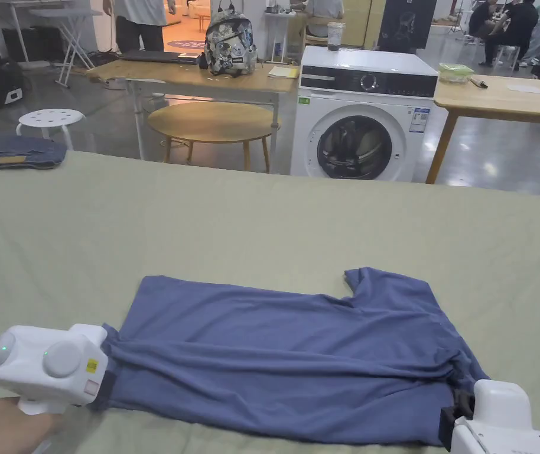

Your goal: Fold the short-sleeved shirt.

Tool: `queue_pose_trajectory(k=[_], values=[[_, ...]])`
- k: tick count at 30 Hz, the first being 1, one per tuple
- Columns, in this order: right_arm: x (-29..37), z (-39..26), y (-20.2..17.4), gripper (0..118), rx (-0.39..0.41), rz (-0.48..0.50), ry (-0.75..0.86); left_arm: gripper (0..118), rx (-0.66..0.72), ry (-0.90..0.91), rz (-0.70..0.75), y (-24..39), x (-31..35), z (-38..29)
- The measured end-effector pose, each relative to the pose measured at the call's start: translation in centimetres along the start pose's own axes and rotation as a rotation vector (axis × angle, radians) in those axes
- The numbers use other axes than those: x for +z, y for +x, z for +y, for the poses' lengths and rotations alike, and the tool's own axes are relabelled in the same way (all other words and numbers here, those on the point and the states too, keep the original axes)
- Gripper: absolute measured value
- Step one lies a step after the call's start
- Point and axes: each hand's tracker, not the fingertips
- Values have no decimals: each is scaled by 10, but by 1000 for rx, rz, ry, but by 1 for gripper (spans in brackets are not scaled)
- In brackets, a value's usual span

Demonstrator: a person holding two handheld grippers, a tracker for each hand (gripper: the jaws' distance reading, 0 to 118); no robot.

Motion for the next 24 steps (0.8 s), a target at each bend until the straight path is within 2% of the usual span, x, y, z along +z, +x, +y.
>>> queue_pose_trajectory(k=[1,2,4,6,7,13,14,16,17,18,19,24], values=[[-5,2,8,1,3,-10,-24,1,-12,16,4,0,6,-4],[-9,5,14,7,4,-21,-51,1,-17,30,6,-4,7,-4],[-26,9,32,36,-15,-24,-107,1,-11,44,-1,-8,13,-8],[-44,13,47,74,-23,-25,-191,1,-1,72,-13,-11,17,-11],[-55,14,55,81,-28,-35,-232,1,2,76,-14,-12,19,-12],[-105,-3,77,81,35,-7,-456,1,-3,96,-13,-12,21,-17],[-109,-8,79,75,28,17,-482,1,-6,96,-10,-12,19,-18],[-100,-13,74,32,12,39,-486,1,-5,93,-9,-12,16,-19],[-92,-14,69,22,42,-16,-443,1,-1,95,-9,-13,16,-20],[-89,-15,68,9,70,-24,-429,1,1,95,-10,-12,14,-21],[-88,-17,68,4,78,5,-429,1,5,95,-12,-13,13,-22],[-83,-7,81,2,16,25,-413,1,39,136,-23,-18,17,-22]])
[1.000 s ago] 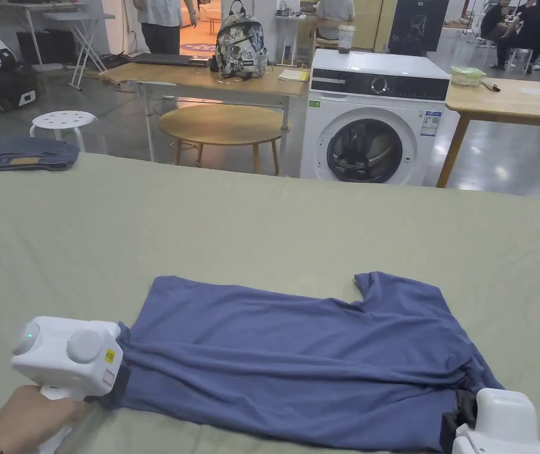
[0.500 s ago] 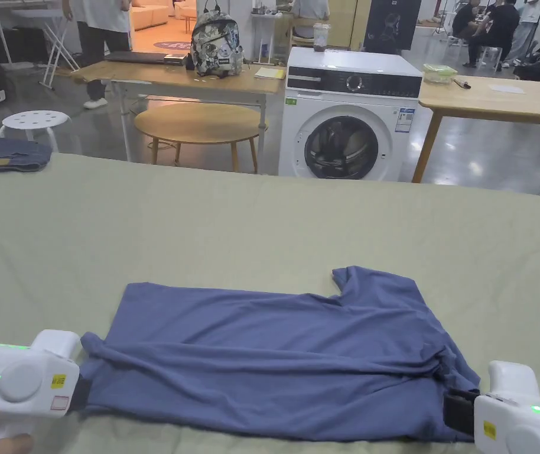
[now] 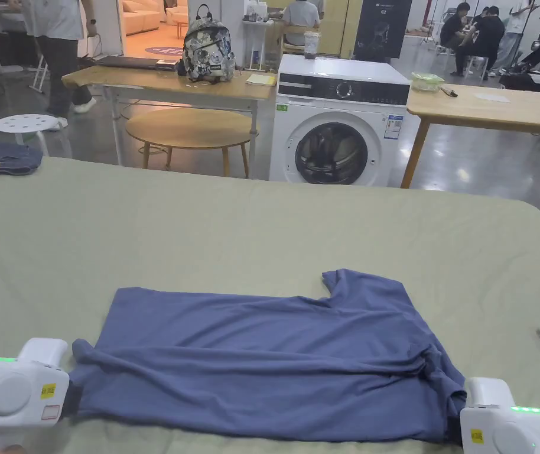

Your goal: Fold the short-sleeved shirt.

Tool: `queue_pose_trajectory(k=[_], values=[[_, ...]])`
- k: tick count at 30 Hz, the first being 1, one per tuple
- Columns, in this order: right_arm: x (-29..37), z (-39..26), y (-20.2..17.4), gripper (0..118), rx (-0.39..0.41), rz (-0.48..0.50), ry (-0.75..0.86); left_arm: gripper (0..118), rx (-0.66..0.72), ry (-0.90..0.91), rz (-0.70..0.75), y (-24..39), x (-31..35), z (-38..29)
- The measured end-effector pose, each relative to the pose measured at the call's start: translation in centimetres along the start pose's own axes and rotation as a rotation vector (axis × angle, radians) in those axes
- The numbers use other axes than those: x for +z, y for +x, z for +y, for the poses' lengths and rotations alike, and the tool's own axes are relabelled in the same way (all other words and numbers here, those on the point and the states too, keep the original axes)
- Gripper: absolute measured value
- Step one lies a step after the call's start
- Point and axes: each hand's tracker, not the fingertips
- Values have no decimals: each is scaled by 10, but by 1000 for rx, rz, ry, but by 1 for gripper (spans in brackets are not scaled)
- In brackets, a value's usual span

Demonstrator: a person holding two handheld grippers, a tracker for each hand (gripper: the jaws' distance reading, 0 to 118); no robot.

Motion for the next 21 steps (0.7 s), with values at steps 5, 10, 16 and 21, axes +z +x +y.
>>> queue_pose_trajectory(k=[5,10,16,21], values=[[37,18,-5,2,-14,5,94,1,13,42,-21,-2,19,7],[72,33,-10,2,17,6,158,1,22,98,-51,-2,46,13],[116,17,-12,2,53,-13,179,1,10,120,-51,-11,76,-3],[143,-30,-13,2,80,-6,129,1,33,97,-45,-28,87,-45]])
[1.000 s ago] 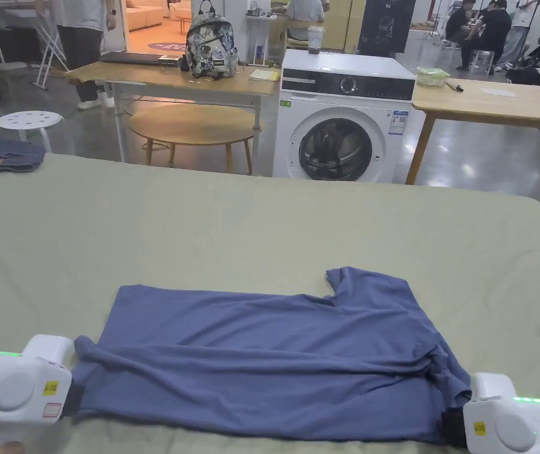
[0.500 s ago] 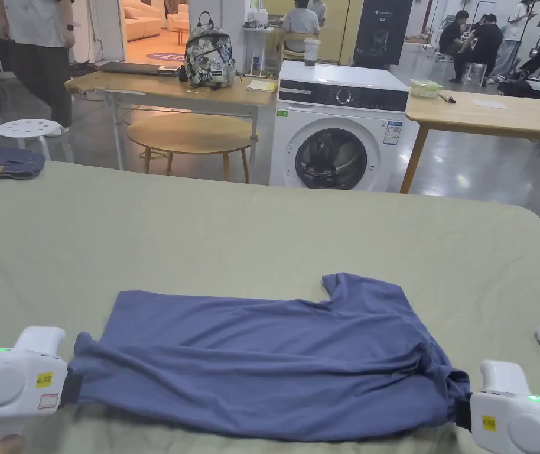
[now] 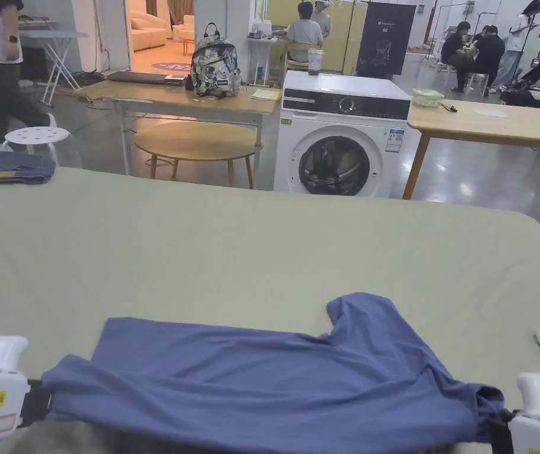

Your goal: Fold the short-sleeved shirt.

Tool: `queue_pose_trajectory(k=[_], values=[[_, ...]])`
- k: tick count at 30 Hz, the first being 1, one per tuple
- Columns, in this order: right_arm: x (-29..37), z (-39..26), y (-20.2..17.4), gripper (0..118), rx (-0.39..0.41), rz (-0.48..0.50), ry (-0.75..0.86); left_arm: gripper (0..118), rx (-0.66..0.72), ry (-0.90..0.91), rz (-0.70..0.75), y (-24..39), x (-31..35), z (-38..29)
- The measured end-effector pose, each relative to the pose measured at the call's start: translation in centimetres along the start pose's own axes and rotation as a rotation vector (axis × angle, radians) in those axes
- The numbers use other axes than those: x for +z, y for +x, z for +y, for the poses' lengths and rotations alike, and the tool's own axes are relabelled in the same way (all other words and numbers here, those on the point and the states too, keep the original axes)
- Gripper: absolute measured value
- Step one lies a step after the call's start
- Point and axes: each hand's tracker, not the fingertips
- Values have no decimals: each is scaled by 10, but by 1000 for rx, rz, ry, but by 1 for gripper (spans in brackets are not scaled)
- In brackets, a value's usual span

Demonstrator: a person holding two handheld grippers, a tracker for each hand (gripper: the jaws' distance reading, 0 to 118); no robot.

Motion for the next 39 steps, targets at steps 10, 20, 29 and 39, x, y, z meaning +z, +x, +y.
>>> queue_pose_trajectory(k=[10,20,29,39], values=[[-42,-78,-11,2,28,-45,-200,1,-2,-111,49,-11,-42,-64],[-70,-78,-10,13,39,-84,-236,1,-14,-148,81,-2,-49,-63],[-32,-18,-48,84,-2,-100,80,31,11,152,65,23,1,-20],[8,19,-123,20,-62,18,492,31,-72,539,109,77,23,9]])
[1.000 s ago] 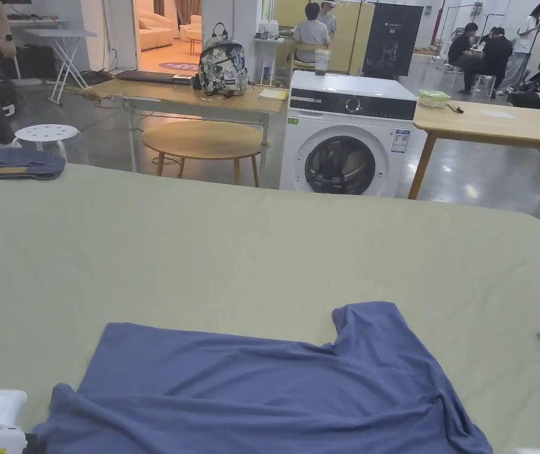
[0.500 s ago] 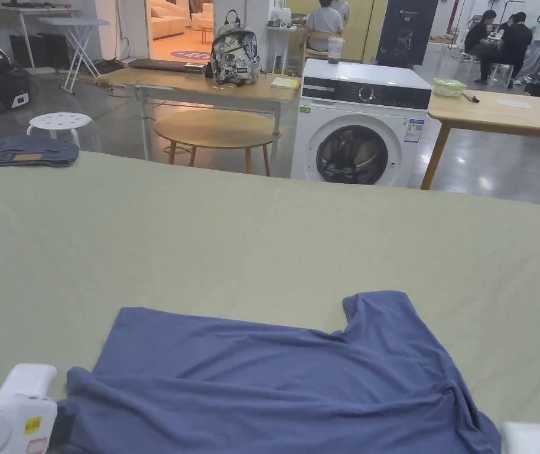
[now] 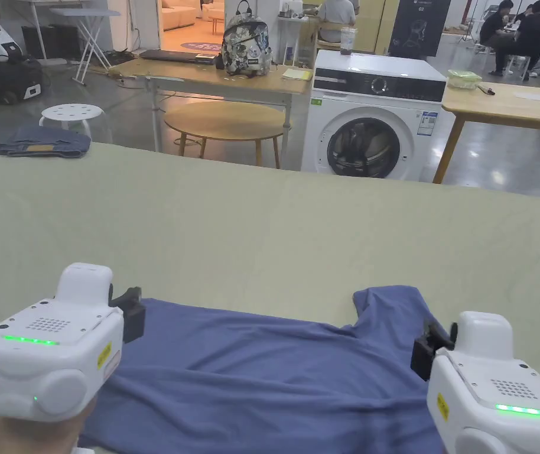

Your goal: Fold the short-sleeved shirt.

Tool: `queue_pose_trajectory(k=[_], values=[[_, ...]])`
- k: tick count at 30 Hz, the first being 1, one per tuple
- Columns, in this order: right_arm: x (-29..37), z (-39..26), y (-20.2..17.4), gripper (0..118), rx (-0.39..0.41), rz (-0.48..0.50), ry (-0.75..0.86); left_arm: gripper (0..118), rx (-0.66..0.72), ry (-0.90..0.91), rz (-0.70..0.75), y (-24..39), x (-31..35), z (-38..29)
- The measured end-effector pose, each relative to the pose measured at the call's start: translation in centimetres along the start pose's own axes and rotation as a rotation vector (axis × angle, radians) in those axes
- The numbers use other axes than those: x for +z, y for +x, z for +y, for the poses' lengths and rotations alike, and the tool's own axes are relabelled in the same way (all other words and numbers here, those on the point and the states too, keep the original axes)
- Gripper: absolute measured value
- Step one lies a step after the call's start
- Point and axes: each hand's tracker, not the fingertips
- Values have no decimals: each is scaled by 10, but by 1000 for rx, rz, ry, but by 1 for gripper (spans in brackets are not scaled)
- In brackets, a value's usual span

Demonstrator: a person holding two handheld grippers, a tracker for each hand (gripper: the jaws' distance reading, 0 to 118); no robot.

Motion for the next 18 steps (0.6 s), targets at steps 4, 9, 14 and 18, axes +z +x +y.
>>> queue_pose_trajectory(k=[4,9,14,18], values=[[4,5,-20,0,-20,14,70,1,1,89,33,16,8,2],[4,7,-32,0,-36,22,136,0,50,126,8,16,2,5],[-8,10,-37,0,-14,33,122,0,61,53,-11,0,-31,12],[-26,7,-37,0,-13,42,80,0,85,-125,-36,-22,-86,21]])
